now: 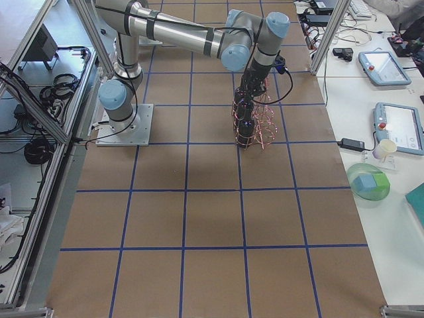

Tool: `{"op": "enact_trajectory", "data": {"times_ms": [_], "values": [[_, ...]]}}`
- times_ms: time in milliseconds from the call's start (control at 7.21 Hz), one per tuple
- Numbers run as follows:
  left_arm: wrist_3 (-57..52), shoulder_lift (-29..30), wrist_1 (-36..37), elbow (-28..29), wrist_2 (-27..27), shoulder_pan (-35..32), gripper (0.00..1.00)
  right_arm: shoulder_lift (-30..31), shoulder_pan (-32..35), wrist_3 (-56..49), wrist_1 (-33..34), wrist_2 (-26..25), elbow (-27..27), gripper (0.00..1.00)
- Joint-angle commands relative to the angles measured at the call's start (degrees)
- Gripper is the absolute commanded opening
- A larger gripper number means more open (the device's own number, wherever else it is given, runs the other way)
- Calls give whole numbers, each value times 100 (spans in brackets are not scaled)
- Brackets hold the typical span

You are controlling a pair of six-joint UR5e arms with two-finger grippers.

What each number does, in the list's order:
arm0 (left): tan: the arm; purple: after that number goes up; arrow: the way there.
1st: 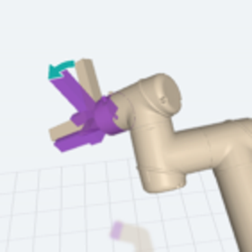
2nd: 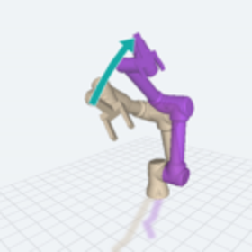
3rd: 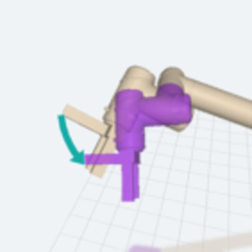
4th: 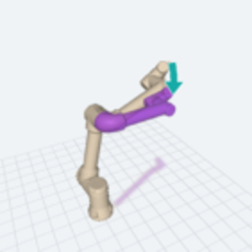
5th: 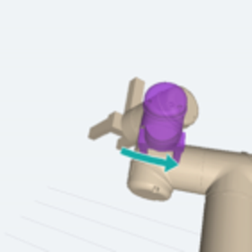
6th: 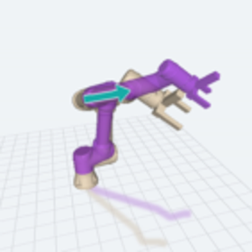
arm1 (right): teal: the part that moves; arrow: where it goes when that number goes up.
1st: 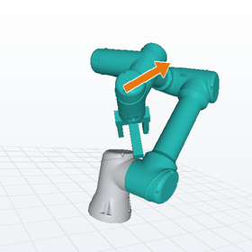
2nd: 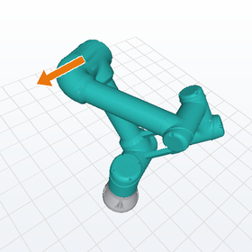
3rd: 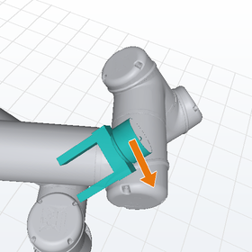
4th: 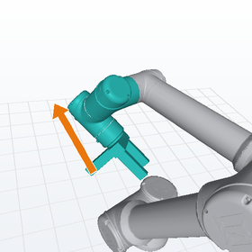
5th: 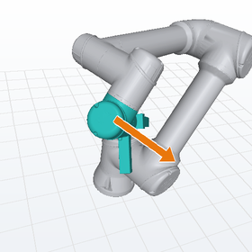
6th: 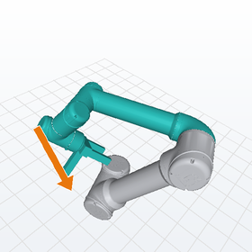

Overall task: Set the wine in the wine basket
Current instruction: 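Open the right gripper and raise it away from the rack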

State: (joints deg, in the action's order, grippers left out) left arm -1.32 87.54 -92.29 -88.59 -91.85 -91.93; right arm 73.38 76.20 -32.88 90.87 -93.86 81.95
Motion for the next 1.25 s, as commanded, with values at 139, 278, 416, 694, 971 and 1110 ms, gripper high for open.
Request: {"op": "enact_trajectory", "data": {"times_ms": [139,278,416,694,971,1110], "values": [[0,0,9,0,-9,0,100,35,0,1,0,-9,-4,82],[0,0,9,0,-17,0,100,70,0,1,-8,-18,-4,99],[0,-9,9,0,-18,0,100,184,0,1,-43,-201,-39,99],[0,0,9,0,-18,0,100,745,0,36,-43,-229,-39,99],[0,-9,9,0,-18,0,100,1264,0,385,-113,-212,-22,99],[0,0,9,0,-18,0,100,1344,35,1032,-105,-72,-22,95]]}}
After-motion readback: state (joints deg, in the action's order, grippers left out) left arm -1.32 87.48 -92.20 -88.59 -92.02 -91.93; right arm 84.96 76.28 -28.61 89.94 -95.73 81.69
